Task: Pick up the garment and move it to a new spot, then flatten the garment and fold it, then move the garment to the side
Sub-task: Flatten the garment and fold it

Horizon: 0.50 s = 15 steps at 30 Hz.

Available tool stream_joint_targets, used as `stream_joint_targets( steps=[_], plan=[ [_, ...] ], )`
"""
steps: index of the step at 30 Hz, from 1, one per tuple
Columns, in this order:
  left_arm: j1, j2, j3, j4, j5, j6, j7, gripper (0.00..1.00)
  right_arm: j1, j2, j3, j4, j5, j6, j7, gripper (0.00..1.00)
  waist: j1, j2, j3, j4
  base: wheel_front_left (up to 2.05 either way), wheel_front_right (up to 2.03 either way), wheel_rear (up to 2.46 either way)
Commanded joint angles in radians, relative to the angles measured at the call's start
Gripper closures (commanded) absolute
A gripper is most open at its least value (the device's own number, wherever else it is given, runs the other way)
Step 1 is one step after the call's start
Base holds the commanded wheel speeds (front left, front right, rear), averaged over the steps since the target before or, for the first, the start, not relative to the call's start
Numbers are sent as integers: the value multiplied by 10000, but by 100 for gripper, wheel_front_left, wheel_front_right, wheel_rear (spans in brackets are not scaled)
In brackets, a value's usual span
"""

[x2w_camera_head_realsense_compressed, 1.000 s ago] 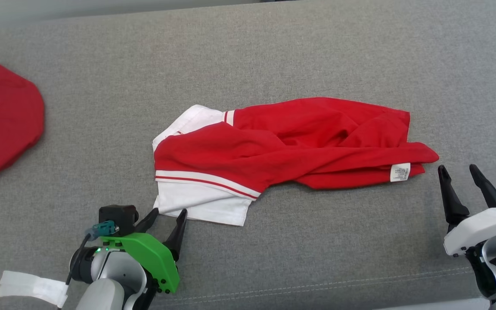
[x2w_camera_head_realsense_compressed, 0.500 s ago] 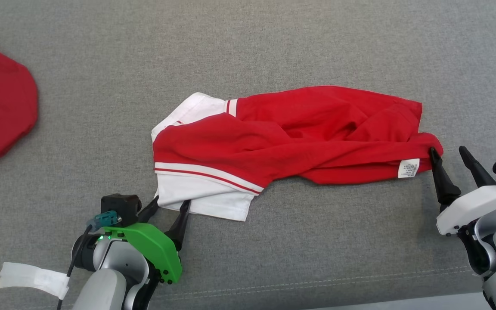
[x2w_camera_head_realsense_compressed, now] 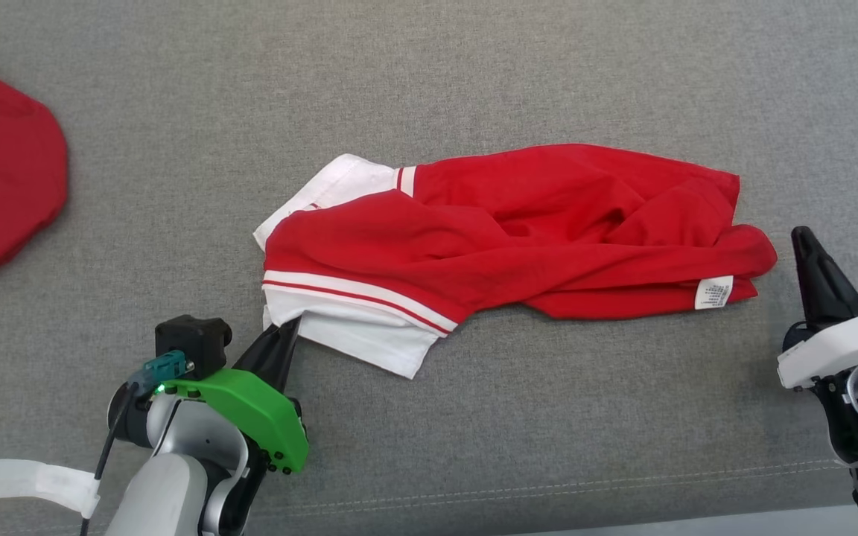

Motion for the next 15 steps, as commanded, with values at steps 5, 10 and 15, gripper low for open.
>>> stream_joint_targets(
  steps=[5,10,15],
  plan=[
    [286,180,72,-427,3,223,89,100,498,-1,-628,-1063,-400,-14,-202,100,-1,-1,-244,-70,0,0,0],
    [492,250,101,-647,-34,345,143,100,948,332,-1241,-2591,-988,-14,-220,85,-1,-1,-515,-149,0,0,0],
    [691,320,99,-770,-74,460,253,100,1432,707,-1530,-4023,-1811,-13,-222,0,-1,-1,-829,-207,0,0,0]
  ],
)
